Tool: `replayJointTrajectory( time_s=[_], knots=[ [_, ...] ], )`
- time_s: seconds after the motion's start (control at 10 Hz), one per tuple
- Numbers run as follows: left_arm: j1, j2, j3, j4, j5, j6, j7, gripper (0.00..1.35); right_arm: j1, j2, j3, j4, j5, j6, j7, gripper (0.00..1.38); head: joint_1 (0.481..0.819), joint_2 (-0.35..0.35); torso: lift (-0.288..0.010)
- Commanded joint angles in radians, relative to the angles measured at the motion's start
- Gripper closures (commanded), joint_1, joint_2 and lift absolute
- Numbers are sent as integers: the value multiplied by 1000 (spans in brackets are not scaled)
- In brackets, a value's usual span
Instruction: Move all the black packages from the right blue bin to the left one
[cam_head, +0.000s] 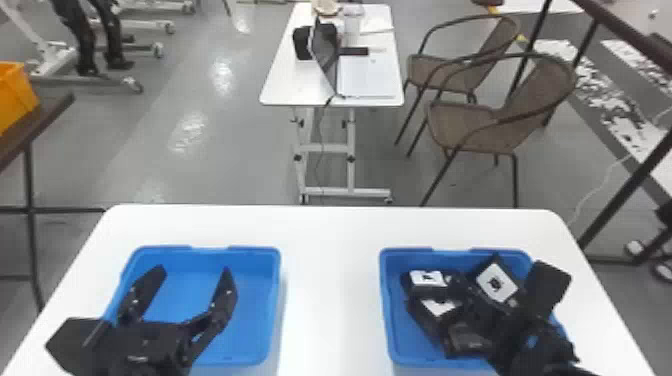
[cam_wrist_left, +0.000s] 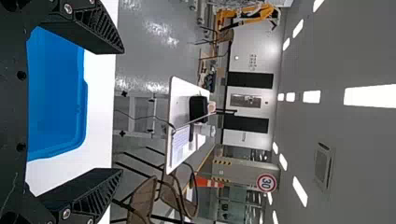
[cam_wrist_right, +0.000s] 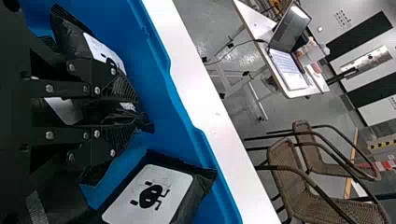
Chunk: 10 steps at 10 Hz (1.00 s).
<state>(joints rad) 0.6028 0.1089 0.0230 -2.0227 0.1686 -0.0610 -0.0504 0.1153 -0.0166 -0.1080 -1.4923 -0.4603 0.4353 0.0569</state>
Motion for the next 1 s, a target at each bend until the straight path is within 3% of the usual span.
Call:
replayJointTrajectory(
  time_s=[0.0,0.2,0.5,0.7,0.9],
  knots=[
    [0,0,0,2,2,-3,0,117,15,6,4,-19,-11,-12,0,1280,695,13,-43],
    [-2,0,0,4,3,-3,-2,119,43,18,2,-91,-47,-13,0,1283,695,23,-43],
    [-9,-5,-3,4,31,13,1,117,124,12,-4,-322,-155,45,-2,1283,695,32,-43],
    [-41,-26,-14,32,233,27,20,117,104,-29,10,-436,-264,131,23,1283,695,44,-43],
    [-71,-31,-49,48,459,36,67,117,-17,-57,62,-405,-327,183,115,1282,695,84,-43]
  ],
)
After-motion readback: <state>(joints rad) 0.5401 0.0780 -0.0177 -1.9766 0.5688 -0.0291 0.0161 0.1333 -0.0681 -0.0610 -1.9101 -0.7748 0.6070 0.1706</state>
